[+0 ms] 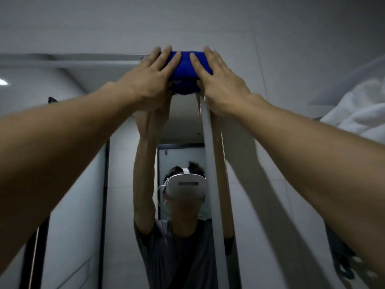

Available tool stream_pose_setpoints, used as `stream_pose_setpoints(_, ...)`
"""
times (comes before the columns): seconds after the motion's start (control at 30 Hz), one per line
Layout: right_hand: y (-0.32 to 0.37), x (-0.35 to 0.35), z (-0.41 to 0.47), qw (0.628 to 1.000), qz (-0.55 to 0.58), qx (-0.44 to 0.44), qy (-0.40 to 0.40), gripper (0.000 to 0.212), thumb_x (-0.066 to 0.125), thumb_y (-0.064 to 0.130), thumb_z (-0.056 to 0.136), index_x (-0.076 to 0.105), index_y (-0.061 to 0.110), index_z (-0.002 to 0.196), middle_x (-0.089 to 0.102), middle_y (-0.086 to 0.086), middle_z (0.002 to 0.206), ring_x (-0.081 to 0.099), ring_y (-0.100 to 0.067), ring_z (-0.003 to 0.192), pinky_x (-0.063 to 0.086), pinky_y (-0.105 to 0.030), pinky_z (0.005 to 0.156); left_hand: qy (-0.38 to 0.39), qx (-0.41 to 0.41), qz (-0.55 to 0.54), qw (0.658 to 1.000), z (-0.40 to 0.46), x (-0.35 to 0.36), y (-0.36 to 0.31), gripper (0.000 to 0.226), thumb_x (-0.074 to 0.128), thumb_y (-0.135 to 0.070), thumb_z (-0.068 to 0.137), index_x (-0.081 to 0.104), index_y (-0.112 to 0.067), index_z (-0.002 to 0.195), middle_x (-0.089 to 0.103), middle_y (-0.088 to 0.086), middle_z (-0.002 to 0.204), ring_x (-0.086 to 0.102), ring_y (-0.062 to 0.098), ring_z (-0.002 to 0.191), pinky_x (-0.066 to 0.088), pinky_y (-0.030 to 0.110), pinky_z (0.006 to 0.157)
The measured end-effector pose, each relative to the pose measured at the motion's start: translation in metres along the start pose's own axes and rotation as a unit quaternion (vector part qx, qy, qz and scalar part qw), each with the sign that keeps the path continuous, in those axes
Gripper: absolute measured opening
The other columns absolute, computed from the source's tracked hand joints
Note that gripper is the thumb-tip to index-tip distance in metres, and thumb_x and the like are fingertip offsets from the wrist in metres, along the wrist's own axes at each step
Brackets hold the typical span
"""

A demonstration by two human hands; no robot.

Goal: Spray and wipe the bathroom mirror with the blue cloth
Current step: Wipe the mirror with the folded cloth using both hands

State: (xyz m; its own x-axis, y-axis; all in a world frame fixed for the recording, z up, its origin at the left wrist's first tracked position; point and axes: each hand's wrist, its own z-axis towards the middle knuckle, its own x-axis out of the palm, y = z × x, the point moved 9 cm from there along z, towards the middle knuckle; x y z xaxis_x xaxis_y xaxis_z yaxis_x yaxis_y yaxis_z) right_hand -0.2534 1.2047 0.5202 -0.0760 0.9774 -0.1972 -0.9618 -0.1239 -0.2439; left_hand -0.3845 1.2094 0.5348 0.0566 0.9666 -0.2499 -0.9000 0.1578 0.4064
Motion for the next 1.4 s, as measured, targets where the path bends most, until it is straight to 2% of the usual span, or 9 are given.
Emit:
stream_pose_setpoints(0.27, -0.004, -0.008, 0.024, 1.0, -0.011, 0.014, -0.021, 0.058, 0.03, 0.028, 0.108, 0.0, 0.026, 0.158, -0.008, -0.011, 0.165, -0.006, -0.029, 0.152, 0.016, -0.045, 0.12, -0.003, -0.028, -0.015, 0.999, 0.027, -0.003, 0.015, 0.07, 0.042, -0.031, 0.105, -0.003, -0.023, 0.158, -0.009, 0.009, 0.167, -0.009, 0.031, 0.152, 0.0, 0.049, 0.122)
stream_pose_setpoints(0.53, 0.014, 0.0, -0.022, 0.999, -0.028, -0.003, -0.029, 0.06, 0.034, 0.031, 0.107, 0.004, 0.023, 0.158, 0.003, -0.016, 0.164, 0.004, -0.034, 0.15, 0.017, -0.05, 0.12, -0.027, 0.015, -0.005, 1.0, -0.023, 0.005, 0.0, 0.07, 0.043, -0.031, 0.104, 0.002, -0.02, 0.159, -0.002, 0.014, 0.167, -0.004, 0.036, 0.152, 0.004, 0.052, 0.122)
stream_pose_setpoints(0.67, 0.024, 0.005, -0.068, 0.998, -0.051, -0.024, -0.004, 0.061, 0.032, 0.037, 0.106, 0.003, 0.025, 0.158, 0.008, -0.017, 0.162, 0.008, -0.034, 0.15, 0.02, -0.054, 0.117, -0.039, 0.041, 0.0, 0.998, -0.072, 0.016, -0.02, 0.066, 0.038, -0.04, 0.104, 0.006, -0.02, 0.159, 0.007, 0.021, 0.165, 0.004, 0.041, 0.151, 0.007, 0.052, 0.122)
stream_pose_setpoints(0.87, 0.04, 0.018, -0.149, 0.999, -0.037, -0.017, 0.021, 0.063, 0.038, 0.038, 0.104, 0.008, 0.026, 0.158, 0.015, -0.017, 0.161, 0.014, -0.033, 0.148, 0.027, -0.054, 0.112, -0.042, 0.051, -0.018, 0.998, -0.148, 0.034, -0.059, 0.065, 0.035, -0.041, 0.102, 0.013, -0.017, 0.159, 0.018, 0.021, 0.163, 0.013, 0.041, 0.15, 0.008, 0.055, 0.122)
stream_pose_setpoints(0.97, 0.045, 0.025, -0.199, 0.999, -0.025, -0.019, 0.029, 0.063, 0.045, 0.033, 0.101, 0.017, 0.024, 0.157, 0.023, -0.019, 0.158, 0.023, -0.036, 0.145, 0.032, -0.053, 0.109, -0.042, 0.066, -0.023, 0.997, -0.192, 0.046, -0.086, 0.066, 0.046, -0.032, 0.1, 0.019, -0.013, 0.158, 0.022, 0.022, 0.162, 0.017, 0.04, 0.15, 0.012, 0.056, 0.121)
stream_pose_setpoints(1.1, 0.054, 0.034, -0.271, 1.0, 0.003, -0.013, 0.026, 0.062, 0.057, 0.025, 0.096, 0.033, 0.021, 0.153, 0.039, -0.023, 0.15, 0.04, -0.039, 0.135, 0.04, -0.051, 0.103, -0.055, 0.081, -0.039, 0.994, -0.254, 0.061, -0.125, 0.059, 0.043, -0.026, 0.099, 0.029, -0.01, 0.155, 0.029, 0.023, 0.159, 0.023, 0.04, 0.148, 0.018, 0.057, 0.119)
stream_pose_setpoints(1.2, 0.063, 0.037, -0.331, 0.999, 0.036, -0.014, 0.017, 0.057, 0.063, 0.025, 0.093, 0.046, 0.02, 0.147, 0.049, -0.023, 0.14, 0.051, -0.04, 0.121, 0.044, -0.05, 0.095, -0.043, 0.101, -0.068, 0.992, -0.307, 0.075, -0.153, 0.065, 0.058, -0.014, 0.092, 0.034, -0.01, 0.153, 0.031, 0.022, 0.158, 0.025, 0.04, 0.148, 0.023, 0.06, 0.116)
stream_pose_setpoints(1.33, 0.079, 0.046, -0.414, 0.995, 0.089, 0.0, 0.037, 0.053, 0.072, 0.021, 0.086, 0.059, 0.021, 0.137, 0.057, -0.022, 0.131, 0.054, -0.038, 0.114, 0.045, -0.048, 0.09, -0.022, 0.117, -0.11, 0.987, -0.382, 0.093, -0.189, 0.059, 0.056, -0.009, 0.088, 0.048, -0.013, 0.146, 0.045, 0.022, 0.151, 0.035, 0.039, 0.143, 0.028, 0.06, 0.114)
stream_pose_setpoints(1.4, 0.088, 0.054, -0.451, 0.993, 0.105, 0.011, 0.058, 0.053, 0.076, 0.018, 0.082, 0.062, 0.022, 0.134, 0.059, -0.021, 0.128, 0.054, -0.036, 0.113, 0.046, -0.047, 0.088, -0.002, 0.121, -0.144, 0.982, -0.417, 0.104, -0.208, 0.054, 0.054, -0.012, 0.087, 0.05, -0.013, 0.141, 0.042, 0.019, 0.15, 0.036, 0.038, 0.14, 0.027, 0.06, 0.115)
